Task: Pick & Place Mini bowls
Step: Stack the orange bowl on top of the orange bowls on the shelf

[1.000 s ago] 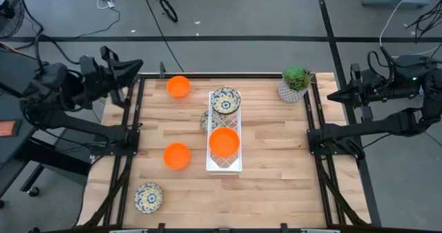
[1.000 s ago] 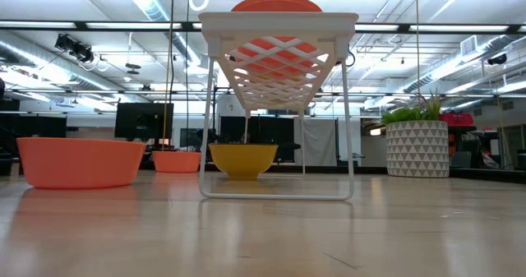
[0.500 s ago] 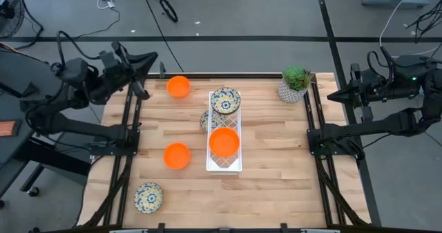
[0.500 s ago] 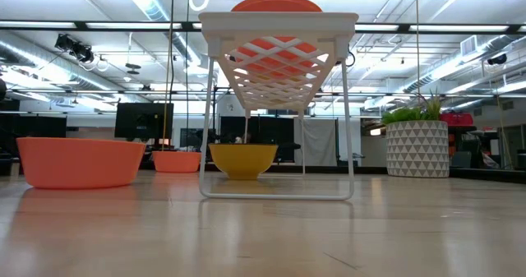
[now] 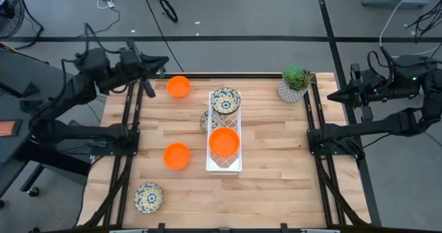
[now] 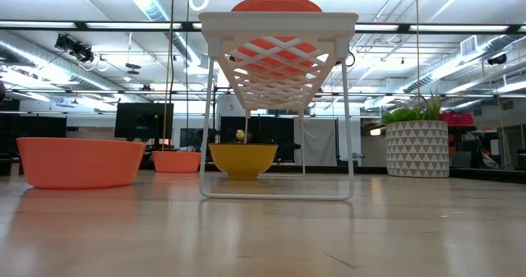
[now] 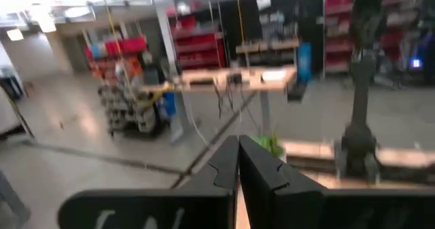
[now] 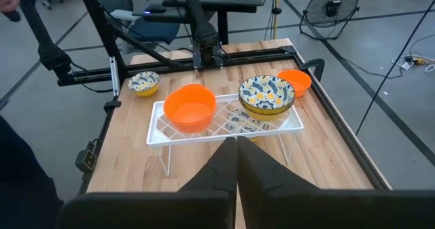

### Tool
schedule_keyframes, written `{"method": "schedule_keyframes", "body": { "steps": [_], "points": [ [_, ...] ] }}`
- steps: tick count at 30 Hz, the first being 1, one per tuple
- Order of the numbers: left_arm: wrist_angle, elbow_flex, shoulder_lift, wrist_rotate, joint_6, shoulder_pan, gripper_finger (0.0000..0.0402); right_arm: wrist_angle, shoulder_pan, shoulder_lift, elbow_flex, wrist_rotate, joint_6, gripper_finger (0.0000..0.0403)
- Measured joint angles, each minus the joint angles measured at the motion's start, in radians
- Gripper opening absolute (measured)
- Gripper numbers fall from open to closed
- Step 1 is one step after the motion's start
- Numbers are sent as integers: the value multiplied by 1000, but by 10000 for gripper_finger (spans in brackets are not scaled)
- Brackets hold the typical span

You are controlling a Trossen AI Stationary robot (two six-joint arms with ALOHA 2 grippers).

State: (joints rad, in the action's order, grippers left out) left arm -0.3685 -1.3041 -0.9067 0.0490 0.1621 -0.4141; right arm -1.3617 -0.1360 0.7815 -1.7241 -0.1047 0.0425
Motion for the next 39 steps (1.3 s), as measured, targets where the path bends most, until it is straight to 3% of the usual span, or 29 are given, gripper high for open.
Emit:
{"method": "schedule_keyframes", "body": {
  "steps": [7, 19, 28, 39],
  "points": [
    [-162, 0, -45, -148, 4, -150, 19, 0, 0, 0, 0, 0, 0, 11],
    [-236, 0, -185, -260, 68, -303, 43, 0, 0, 0, 0, 0, 0, 11],
    [-332, 0, -294, -177, 123, -303, 101, 0, 0, 0, 0, 0, 0, 11],
    [-453, 0, -339, -83, 97, -303, 189, 0, 0, 0, 0, 0, 0, 11]
  ]
}}
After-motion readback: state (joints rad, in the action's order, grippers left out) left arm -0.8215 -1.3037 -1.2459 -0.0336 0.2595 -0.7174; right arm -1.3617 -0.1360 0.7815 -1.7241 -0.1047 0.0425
